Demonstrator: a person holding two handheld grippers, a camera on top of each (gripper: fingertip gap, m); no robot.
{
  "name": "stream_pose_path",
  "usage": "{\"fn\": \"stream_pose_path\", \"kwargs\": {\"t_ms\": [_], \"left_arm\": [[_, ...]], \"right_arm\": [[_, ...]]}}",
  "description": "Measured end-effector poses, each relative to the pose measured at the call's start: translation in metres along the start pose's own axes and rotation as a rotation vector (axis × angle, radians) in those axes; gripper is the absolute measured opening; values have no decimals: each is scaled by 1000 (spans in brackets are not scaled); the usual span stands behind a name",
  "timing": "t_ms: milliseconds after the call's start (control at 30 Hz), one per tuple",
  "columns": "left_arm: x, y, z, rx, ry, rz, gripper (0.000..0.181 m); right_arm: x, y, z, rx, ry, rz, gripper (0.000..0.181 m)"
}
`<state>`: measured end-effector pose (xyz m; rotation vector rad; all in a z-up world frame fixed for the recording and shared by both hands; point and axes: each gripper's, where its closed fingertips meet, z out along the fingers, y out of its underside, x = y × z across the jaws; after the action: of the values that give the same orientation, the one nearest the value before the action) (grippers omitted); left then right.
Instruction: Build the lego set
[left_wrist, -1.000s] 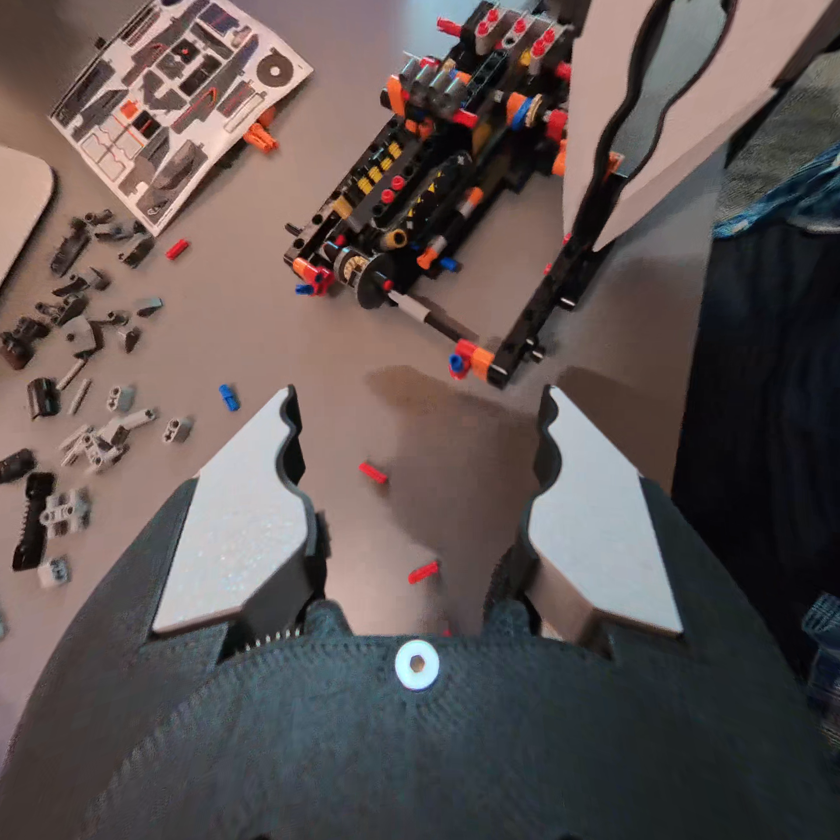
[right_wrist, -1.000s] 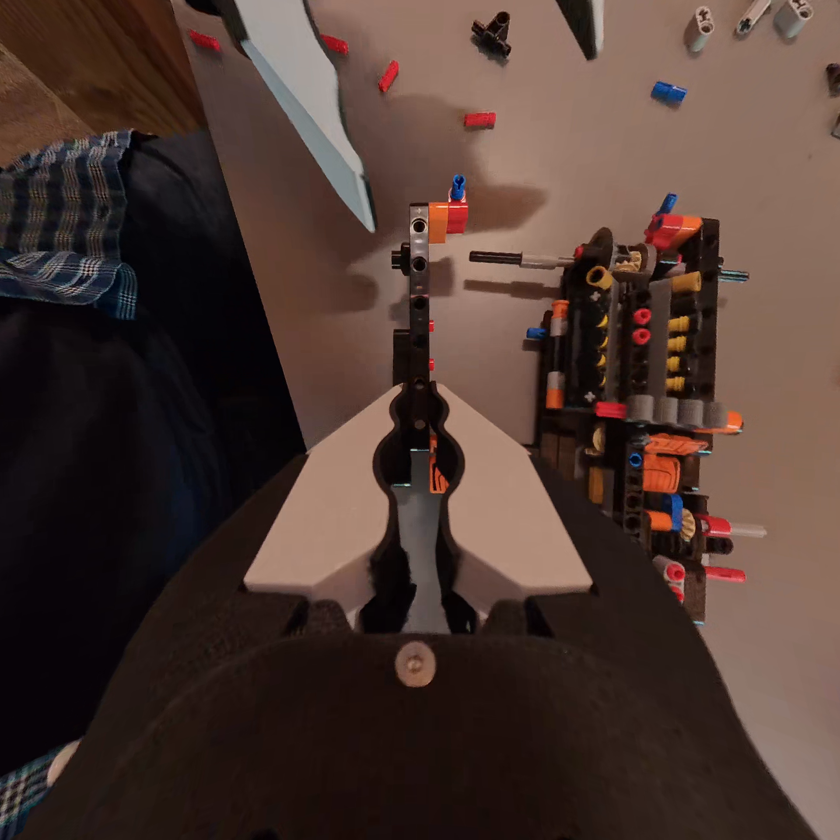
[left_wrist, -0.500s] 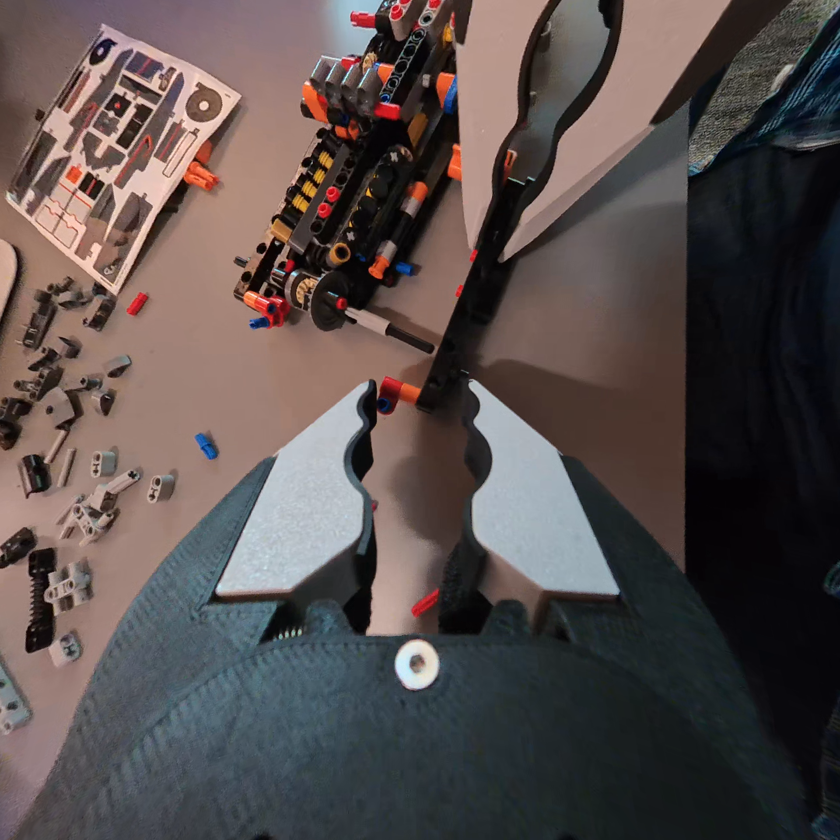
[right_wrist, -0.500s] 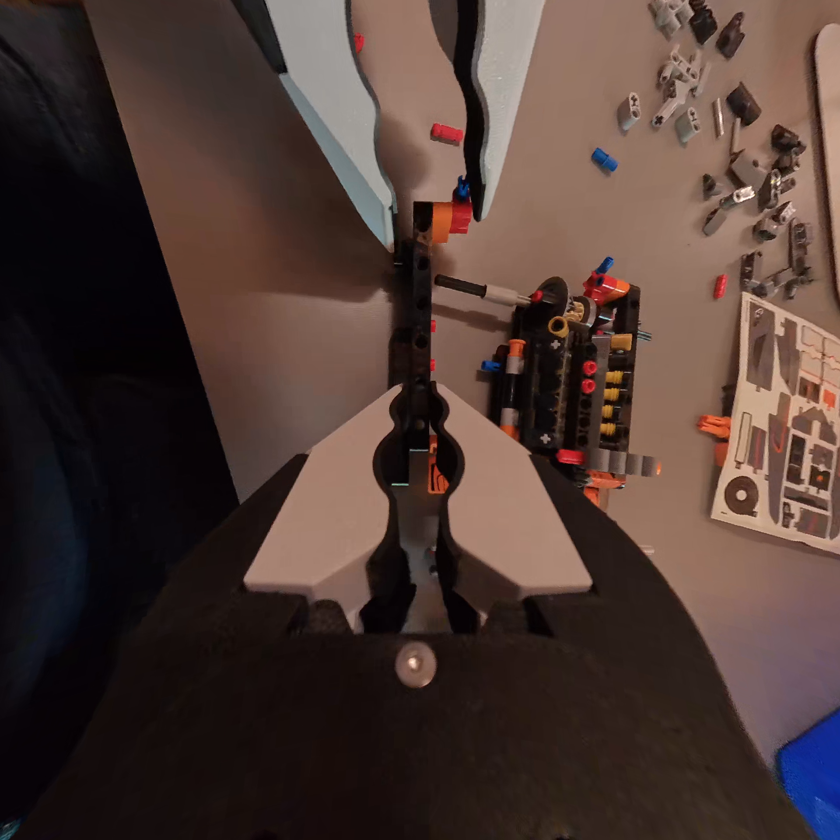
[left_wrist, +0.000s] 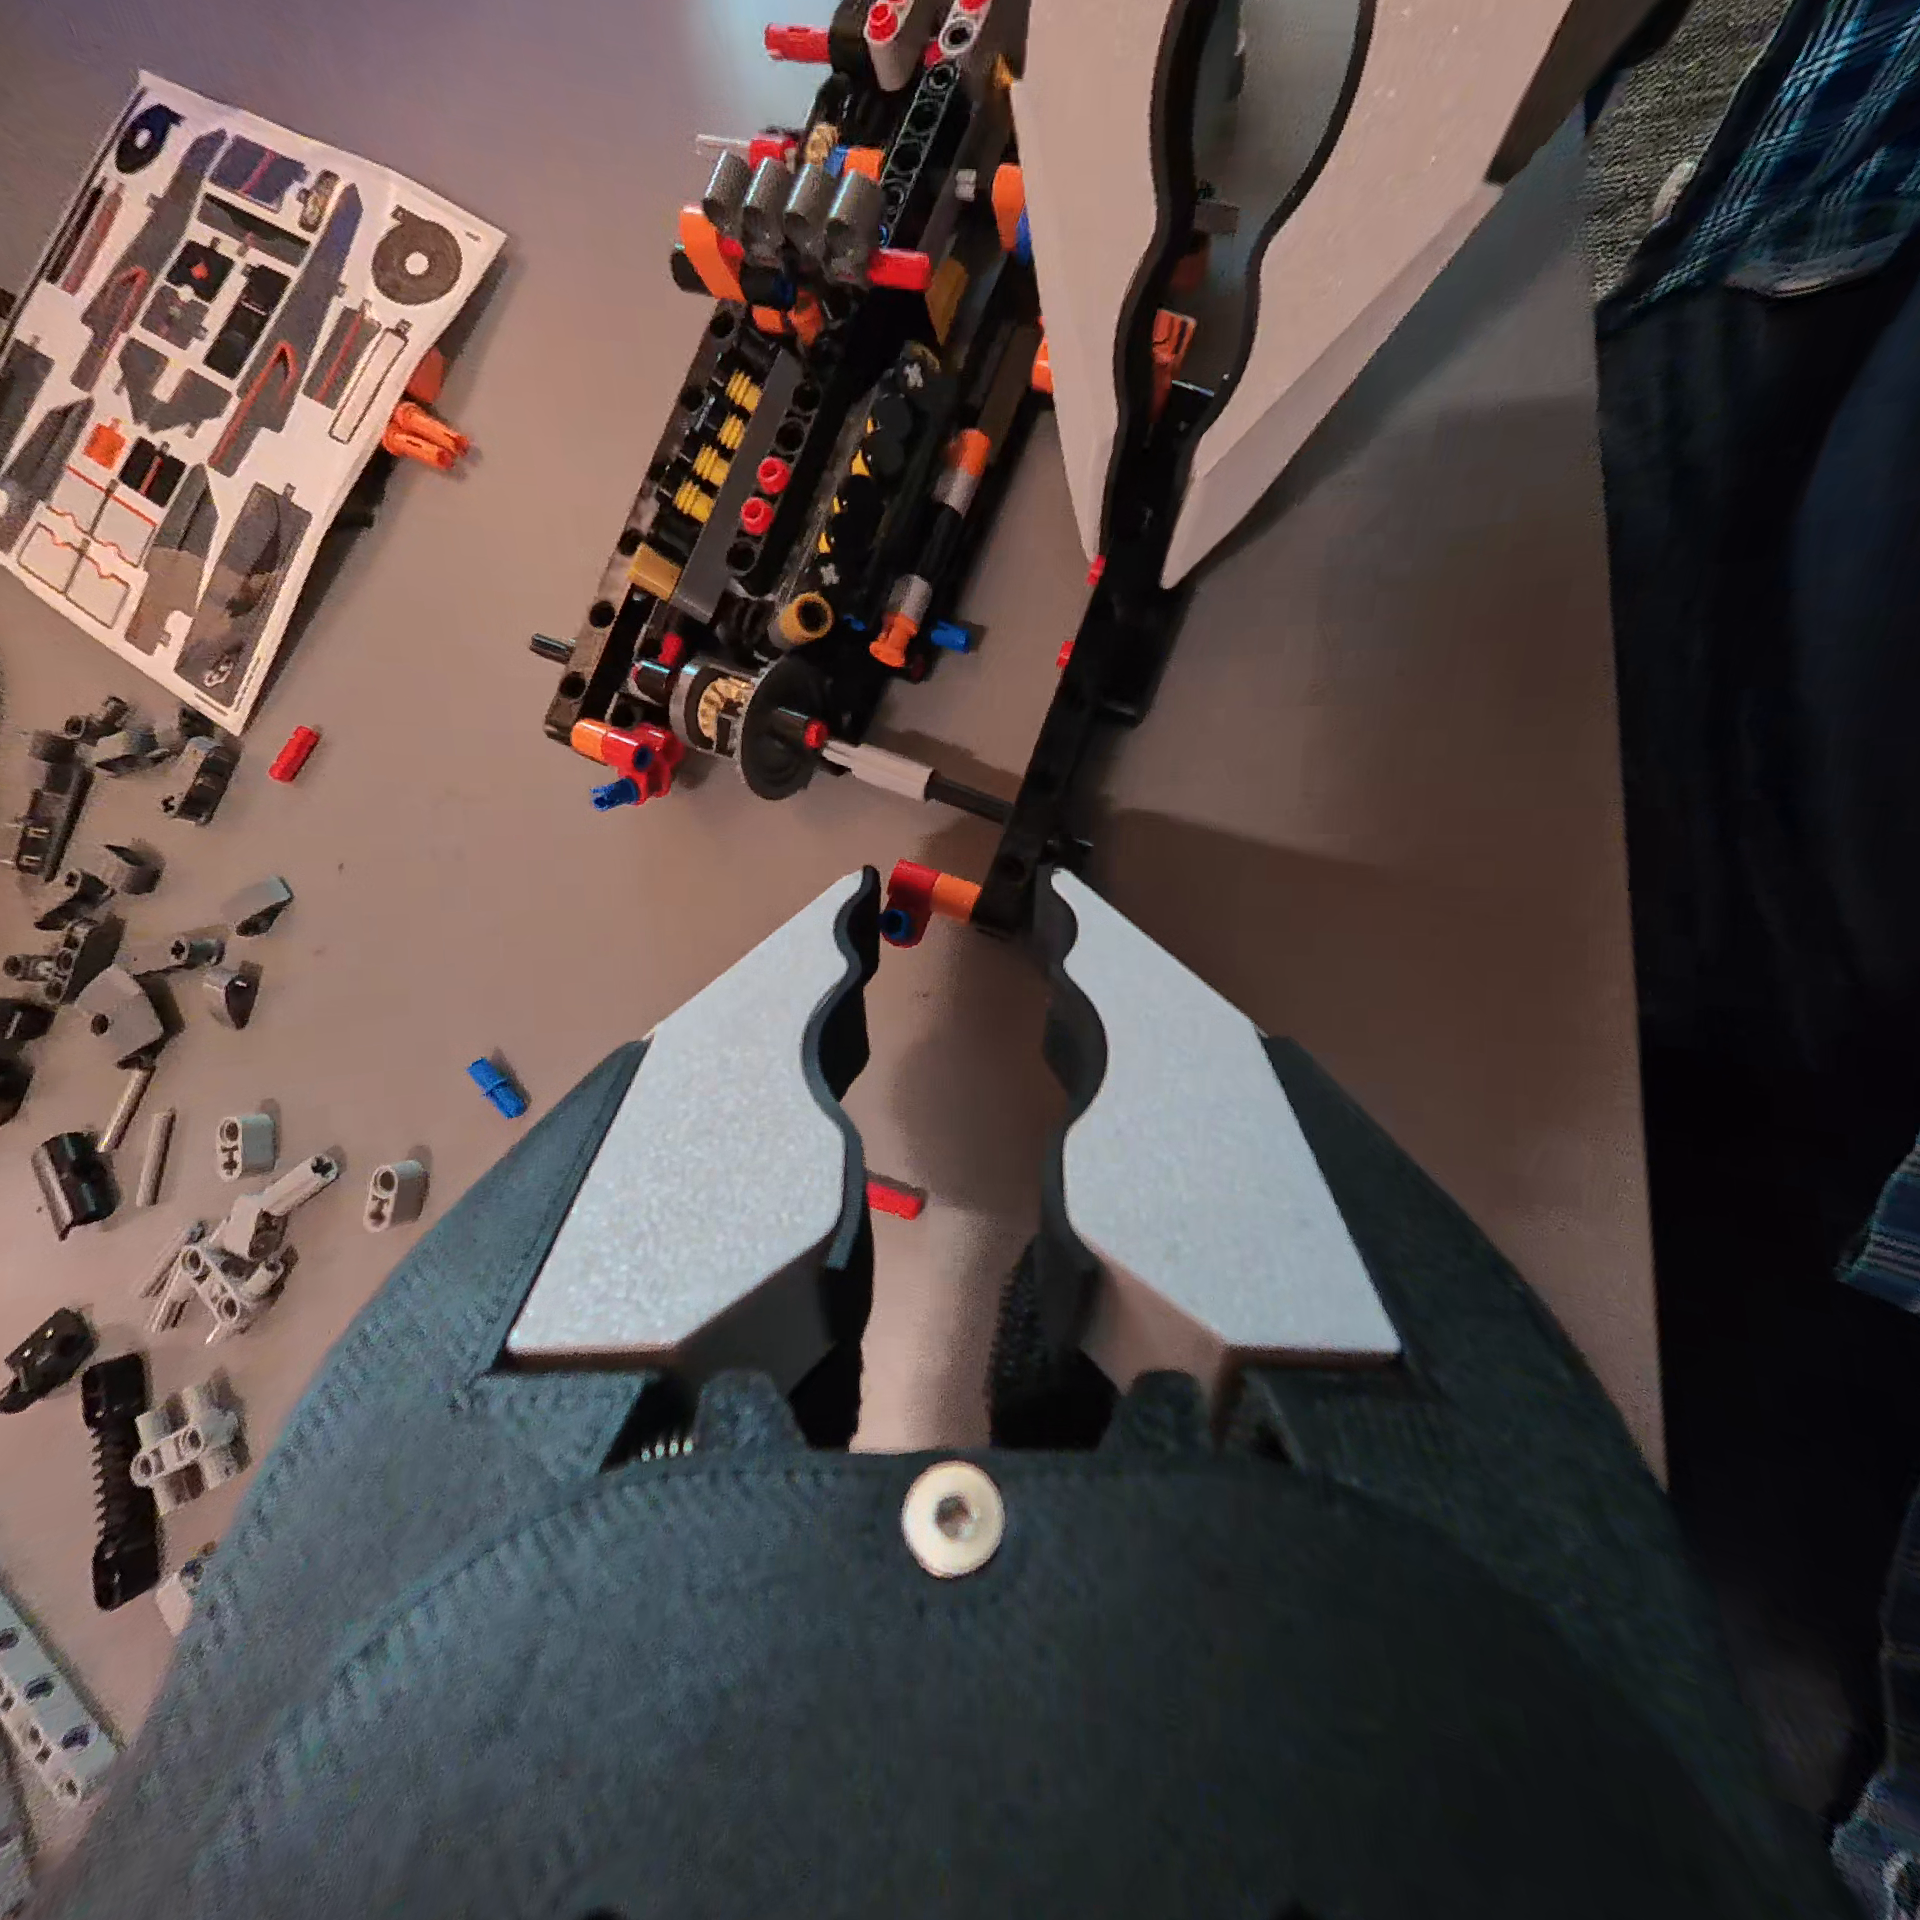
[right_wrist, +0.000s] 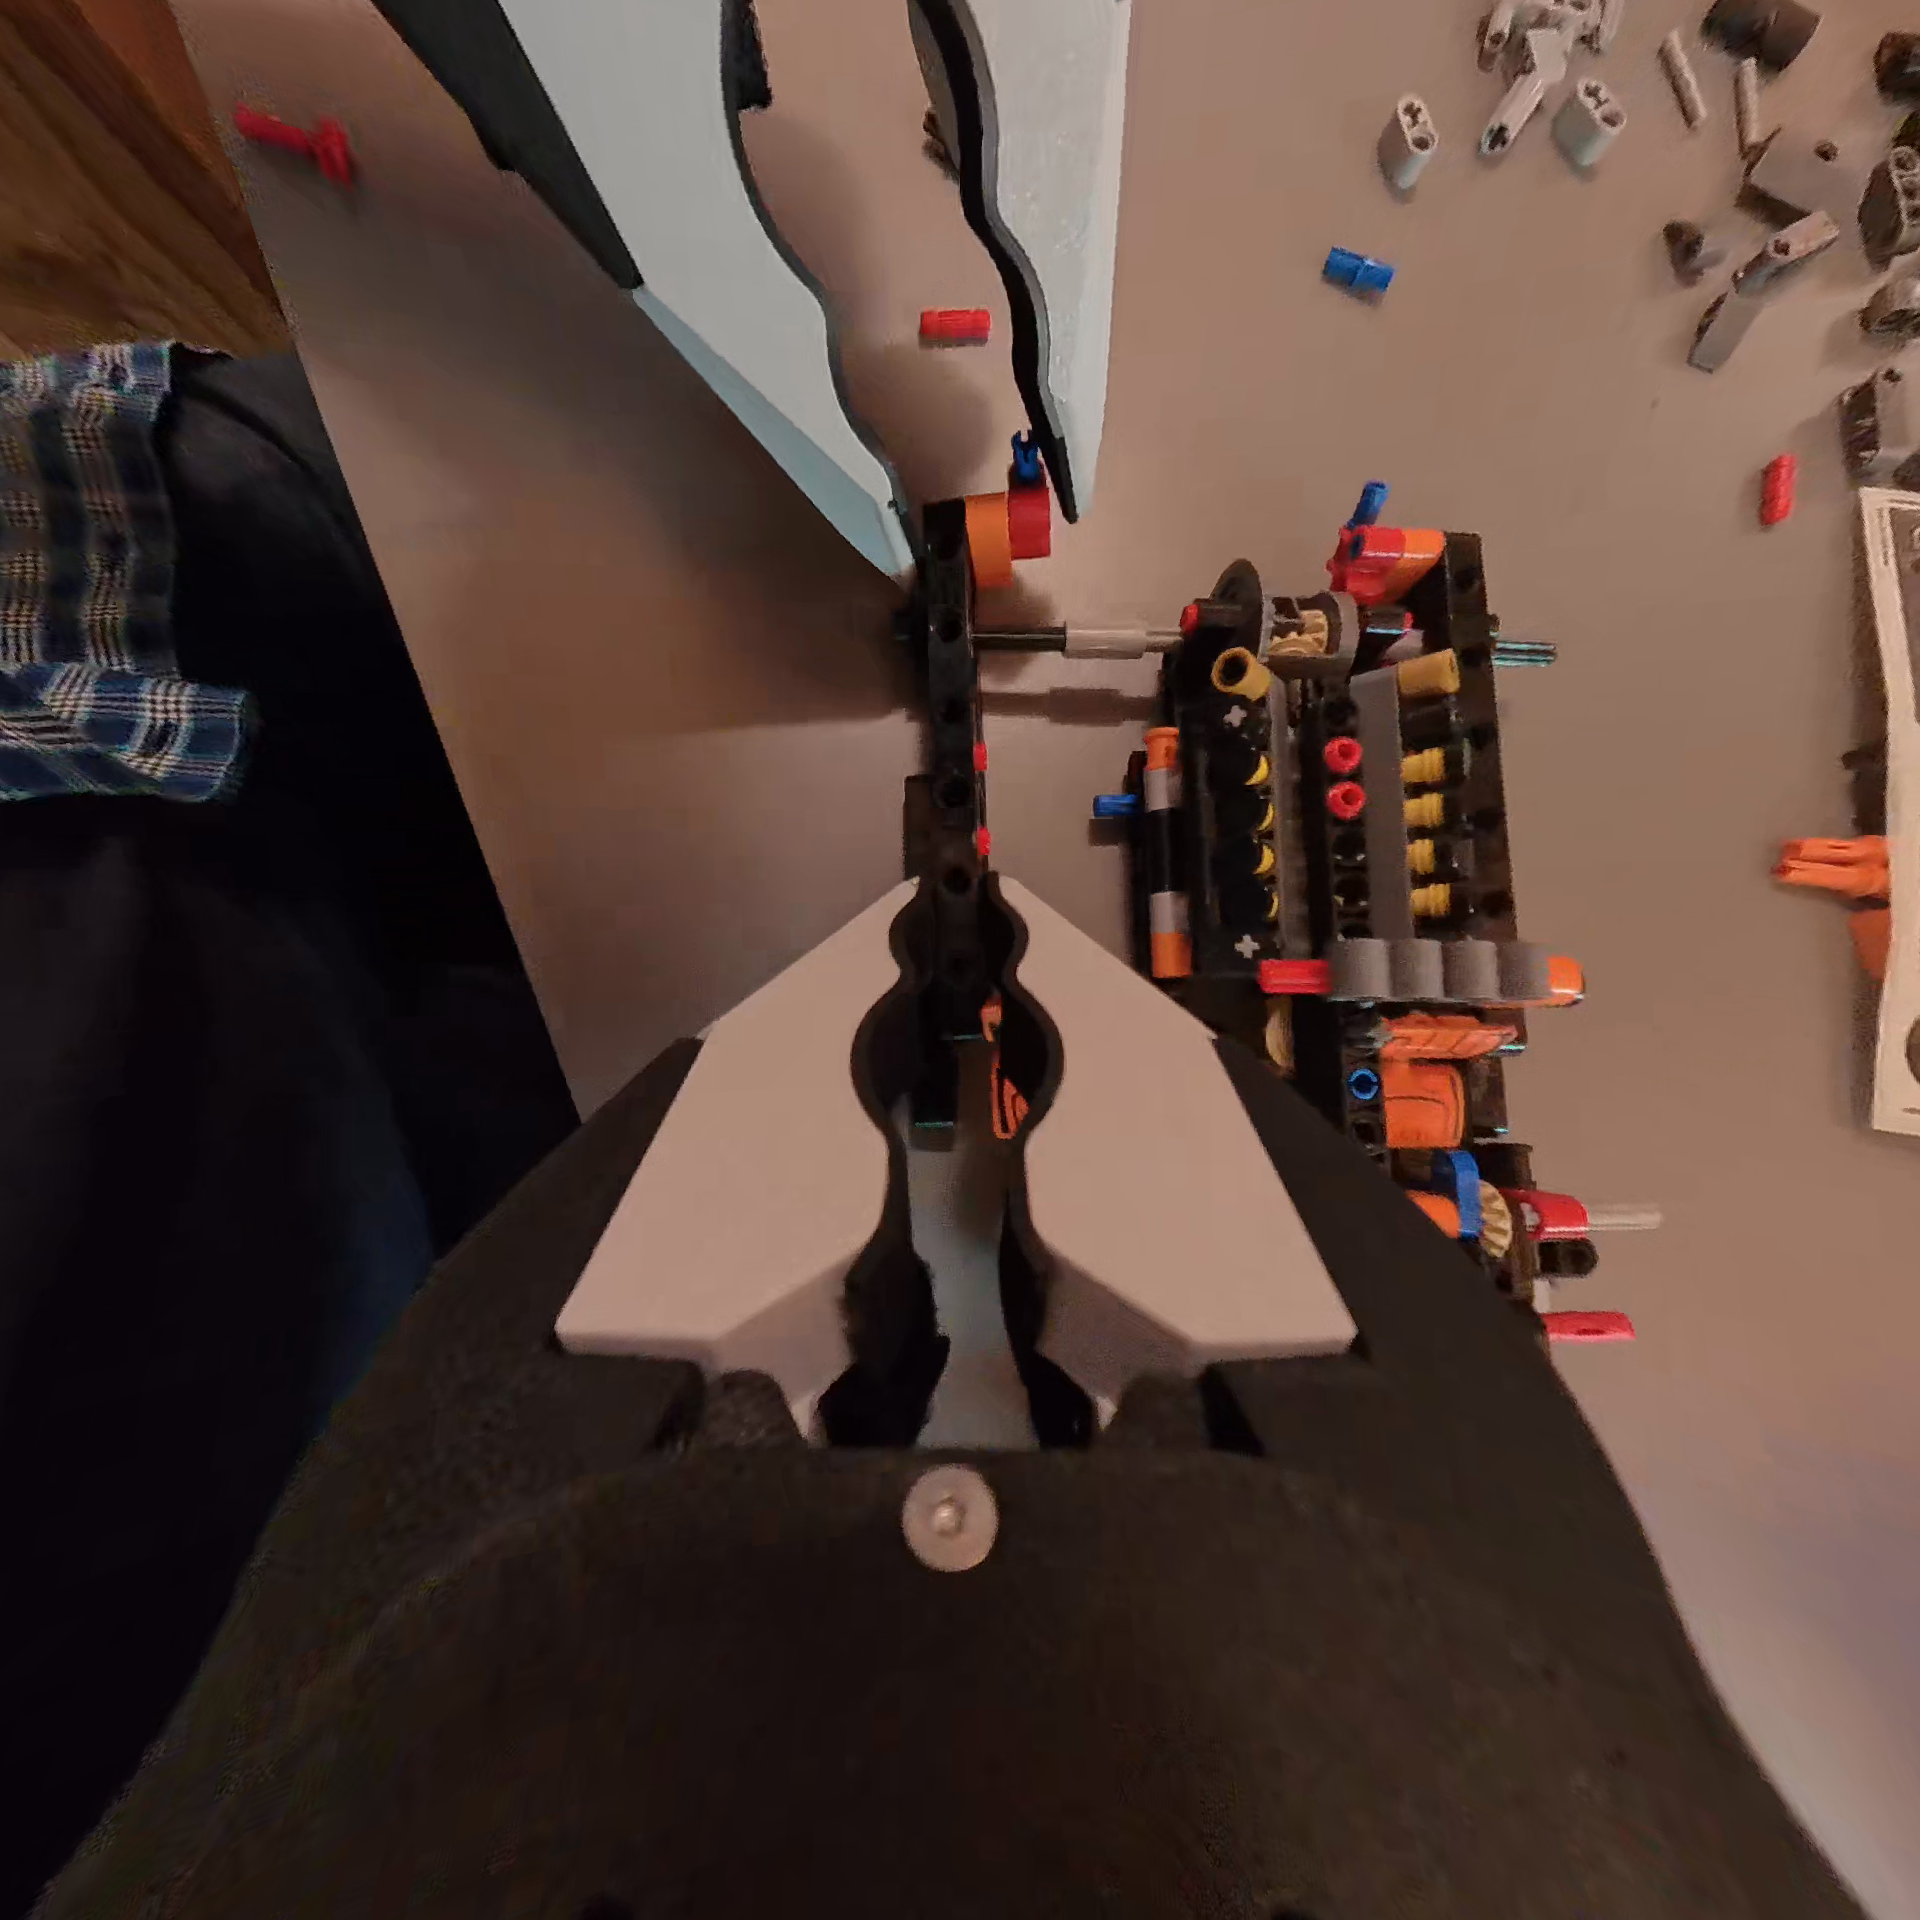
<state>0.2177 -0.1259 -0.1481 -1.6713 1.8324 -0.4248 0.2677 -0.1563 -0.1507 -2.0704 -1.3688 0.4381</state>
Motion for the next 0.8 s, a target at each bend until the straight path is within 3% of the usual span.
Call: {"fn": "stream_pose_path", "kwargs": {"t_ms": [167,367,467,533,633,700,800], "left_arm": [[-3,-2,3,-5,40,-12,27],[-2,-3,4,-6,80,18,26],[-6,-3,4,-7,83,31,26],[-6,-2,4,-8,92,39,26],[-7,-3,5,-11,100,63,26],[-8,-5,6,-10,113,76,26],[-8,-5,6,-12,138,84,26]], "right_arm": [[2,-6,-5,27,-20,-6,18],[21,-28,-32,132,-45,5,39],[40,-35,-36,135,-20,18,65],[51,-30,-27,71,-42,35,92],[60,-22,-7,-4,-95,53,118],[61,-27,2,3,-143,53,118],[53,-12,19,-128,-244,60,116]]}}
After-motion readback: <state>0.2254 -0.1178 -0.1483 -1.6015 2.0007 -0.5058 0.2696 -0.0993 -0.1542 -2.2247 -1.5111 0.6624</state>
